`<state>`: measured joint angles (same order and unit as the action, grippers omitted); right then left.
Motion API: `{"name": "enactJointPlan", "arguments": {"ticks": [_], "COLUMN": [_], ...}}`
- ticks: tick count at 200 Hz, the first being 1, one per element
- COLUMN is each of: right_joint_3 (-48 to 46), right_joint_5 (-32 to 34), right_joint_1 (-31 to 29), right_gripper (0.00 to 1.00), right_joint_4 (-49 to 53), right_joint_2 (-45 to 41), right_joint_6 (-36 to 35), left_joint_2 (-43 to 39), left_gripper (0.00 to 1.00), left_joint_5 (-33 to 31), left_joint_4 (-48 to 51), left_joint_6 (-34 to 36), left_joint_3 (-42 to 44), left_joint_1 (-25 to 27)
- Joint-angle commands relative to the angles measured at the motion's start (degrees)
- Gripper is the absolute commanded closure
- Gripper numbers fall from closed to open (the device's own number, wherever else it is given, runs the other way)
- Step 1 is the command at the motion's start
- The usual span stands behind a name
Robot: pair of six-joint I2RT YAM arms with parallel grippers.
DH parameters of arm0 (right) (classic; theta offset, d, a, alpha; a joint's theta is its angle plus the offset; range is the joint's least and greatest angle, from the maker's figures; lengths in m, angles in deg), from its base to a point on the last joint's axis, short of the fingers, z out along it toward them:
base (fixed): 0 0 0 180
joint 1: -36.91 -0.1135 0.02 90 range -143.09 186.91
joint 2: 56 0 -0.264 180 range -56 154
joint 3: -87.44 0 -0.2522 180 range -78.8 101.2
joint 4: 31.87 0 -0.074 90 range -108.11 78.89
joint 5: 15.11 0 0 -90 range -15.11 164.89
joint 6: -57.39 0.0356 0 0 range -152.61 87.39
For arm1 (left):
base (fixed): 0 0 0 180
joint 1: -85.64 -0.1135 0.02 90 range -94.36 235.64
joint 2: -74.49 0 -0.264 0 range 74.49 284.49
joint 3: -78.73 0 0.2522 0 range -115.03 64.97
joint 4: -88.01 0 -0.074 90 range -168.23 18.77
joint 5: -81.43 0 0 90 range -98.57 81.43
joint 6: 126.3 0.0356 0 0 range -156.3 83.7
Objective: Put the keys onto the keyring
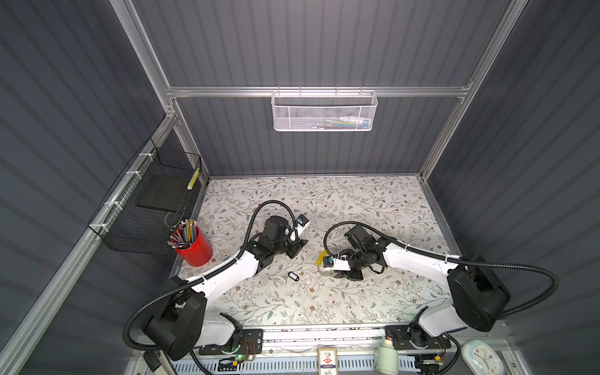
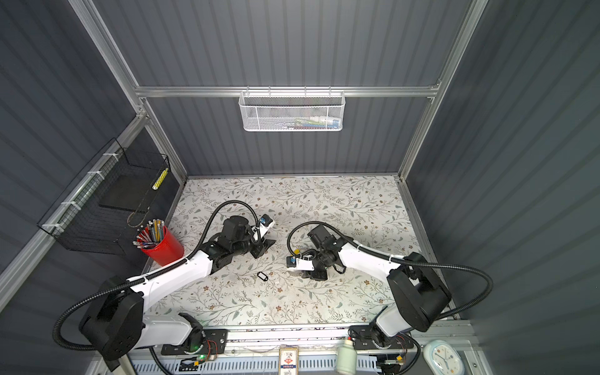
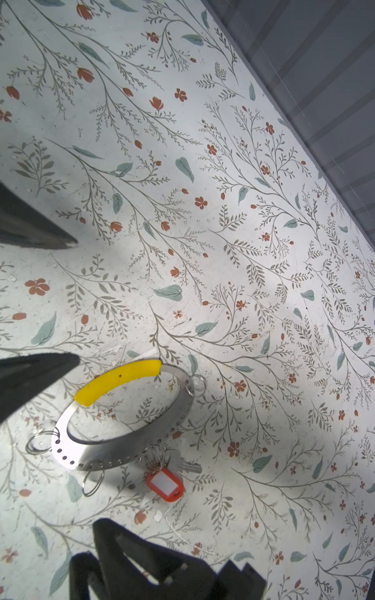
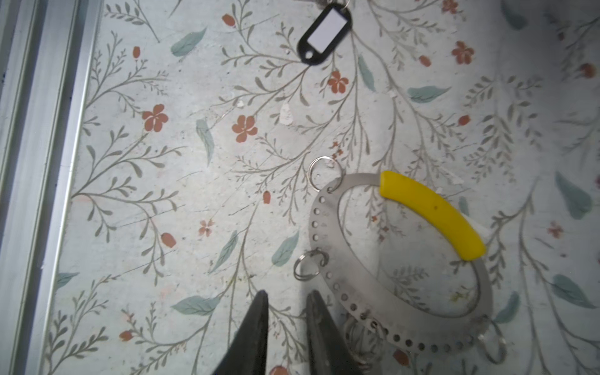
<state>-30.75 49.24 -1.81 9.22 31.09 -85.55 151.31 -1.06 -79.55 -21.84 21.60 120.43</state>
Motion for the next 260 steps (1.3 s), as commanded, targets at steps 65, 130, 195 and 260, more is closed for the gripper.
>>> {"name": "enactJointPlan", "arguments": {"ticks": [65, 130, 195, 260], "right_joint_3": [6.3, 6.9, 5.5, 5.3], "right_joint_5": [0.3, 0.4, 2.6, 3.6], "right_joint_1": [-0.3, -0.4, -1.5, -3.7], "right_gripper": [0.74, 0.74, 0.71, 0.71], "right_joint_4": [6.4, 7.7, 4.8, -1.0], "right_joint_2": [7.2, 7.7, 6.7, 1.8], "right_joint_6": [-2.5, -1.9, 7.4, 32.2], "left_joint_2": [-0.5, -1.0, -2.9, -3.8], "left_gripper": [0.47, 0.47, 0.44, 0.44], "left_joint_5": [0.0, -0.8, -2.2, -0.1], "left_joint_4": [-0.4, 0.8, 0.6, 0.5], "left_joint_6": [0.3, 0.5, -1.8, -2.3], "left_joint_3": [-0.2, -0.6, -1.6, -2.5], "left_joint_1": [-0.4, -0.4, -2.7, -5.3]}}
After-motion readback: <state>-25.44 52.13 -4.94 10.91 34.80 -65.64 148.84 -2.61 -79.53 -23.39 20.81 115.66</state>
